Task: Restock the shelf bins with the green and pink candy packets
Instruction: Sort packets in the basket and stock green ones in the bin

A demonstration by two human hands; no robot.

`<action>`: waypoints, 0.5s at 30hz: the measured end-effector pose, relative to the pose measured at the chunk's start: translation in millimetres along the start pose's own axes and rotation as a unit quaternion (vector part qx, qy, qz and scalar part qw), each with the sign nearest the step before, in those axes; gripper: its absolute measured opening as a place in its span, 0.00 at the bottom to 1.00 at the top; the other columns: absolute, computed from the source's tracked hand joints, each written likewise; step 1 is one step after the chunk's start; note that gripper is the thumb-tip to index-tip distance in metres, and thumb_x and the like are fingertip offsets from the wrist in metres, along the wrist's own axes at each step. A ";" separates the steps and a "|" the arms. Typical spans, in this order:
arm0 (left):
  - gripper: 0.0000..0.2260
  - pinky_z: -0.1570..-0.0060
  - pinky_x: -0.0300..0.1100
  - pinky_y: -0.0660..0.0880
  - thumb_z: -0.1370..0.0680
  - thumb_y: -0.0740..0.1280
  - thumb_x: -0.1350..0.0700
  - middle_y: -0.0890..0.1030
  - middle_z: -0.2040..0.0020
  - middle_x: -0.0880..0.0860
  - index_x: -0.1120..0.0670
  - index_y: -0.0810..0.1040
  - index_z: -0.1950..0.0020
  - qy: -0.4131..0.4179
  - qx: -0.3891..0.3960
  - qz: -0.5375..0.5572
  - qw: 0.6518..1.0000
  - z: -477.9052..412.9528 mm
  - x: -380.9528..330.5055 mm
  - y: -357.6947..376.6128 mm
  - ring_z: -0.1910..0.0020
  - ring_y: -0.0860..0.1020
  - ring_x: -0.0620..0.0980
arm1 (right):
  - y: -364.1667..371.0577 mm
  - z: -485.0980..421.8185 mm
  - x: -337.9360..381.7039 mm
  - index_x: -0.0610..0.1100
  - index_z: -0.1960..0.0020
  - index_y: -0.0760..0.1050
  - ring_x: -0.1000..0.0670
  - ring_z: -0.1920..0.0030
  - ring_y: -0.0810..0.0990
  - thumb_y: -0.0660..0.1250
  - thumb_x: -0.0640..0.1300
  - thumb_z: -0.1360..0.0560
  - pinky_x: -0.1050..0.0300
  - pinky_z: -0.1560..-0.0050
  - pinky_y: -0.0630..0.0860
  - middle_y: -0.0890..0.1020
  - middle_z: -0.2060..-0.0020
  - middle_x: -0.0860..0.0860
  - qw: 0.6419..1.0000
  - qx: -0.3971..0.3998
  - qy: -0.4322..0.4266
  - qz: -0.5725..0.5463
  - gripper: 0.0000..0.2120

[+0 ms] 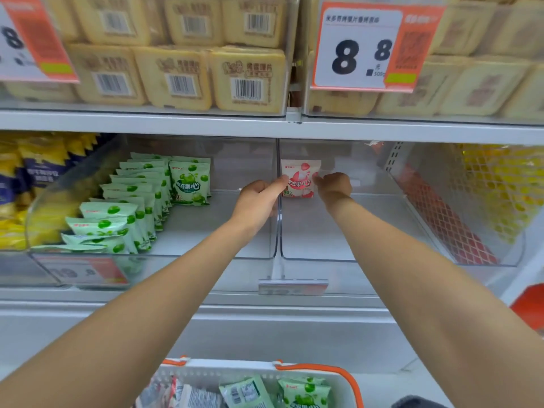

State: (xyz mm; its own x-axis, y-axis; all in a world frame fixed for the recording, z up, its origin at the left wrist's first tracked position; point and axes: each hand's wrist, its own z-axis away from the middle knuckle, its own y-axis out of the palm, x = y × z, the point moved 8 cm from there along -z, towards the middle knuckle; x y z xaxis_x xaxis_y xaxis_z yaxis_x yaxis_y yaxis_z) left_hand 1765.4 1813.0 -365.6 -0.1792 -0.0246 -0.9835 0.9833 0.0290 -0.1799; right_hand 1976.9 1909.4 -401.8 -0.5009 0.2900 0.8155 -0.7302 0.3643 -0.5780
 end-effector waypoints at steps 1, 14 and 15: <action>0.17 0.62 0.41 0.67 0.23 0.67 0.41 0.71 0.66 0.50 0.54 0.71 0.58 -0.003 -0.005 -0.004 1.000 2.4 -1.9 -2.0 0.66 0.70 0.49 | -4.4 5.0 3.7 0.39 0.61 0.76 0.48 0.59 0.72 0.65 0.50 0.22 0.61 0.70 0.64 0.73 0.68 0.49 1.000 0.009 -0.011 0.017 0.16; 0.10 0.61 0.45 0.71 0.25 0.68 0.55 0.72 0.70 0.46 0.50 0.71 0.64 0.076 -0.104 -0.151 0.980 121.5 -14.8 -42.7 0.68 0.71 0.47 | -47.6 182.0 47.1 0.42 0.51 0.81 0.47 0.54 0.80 0.64 0.37 0.26 0.55 0.49 0.75 0.84 0.54 0.46 0.951 0.003 -0.290 0.105 0.08; 0.10 0.62 0.44 0.71 0.25 0.68 0.55 0.72 0.70 0.47 0.50 0.71 0.65 0.063 -0.093 -0.160 0.981 130.3 -3.7 -44.9 0.68 0.72 0.48 | -52.2 201.2 48.6 0.43 0.53 0.80 0.49 0.57 0.78 0.64 0.37 0.26 0.55 0.51 0.75 0.82 0.55 0.47 0.947 -0.016 -0.308 0.085 0.07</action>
State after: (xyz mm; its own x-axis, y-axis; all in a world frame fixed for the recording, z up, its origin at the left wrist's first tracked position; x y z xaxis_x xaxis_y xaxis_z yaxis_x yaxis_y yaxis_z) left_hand 1726.2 1681.6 -351.4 -0.4919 0.0603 -0.8686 0.8549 0.2225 -0.4687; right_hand 1897.2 1726.4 -326.1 -0.7936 -0.2218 0.5666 -0.6049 0.3884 -0.6952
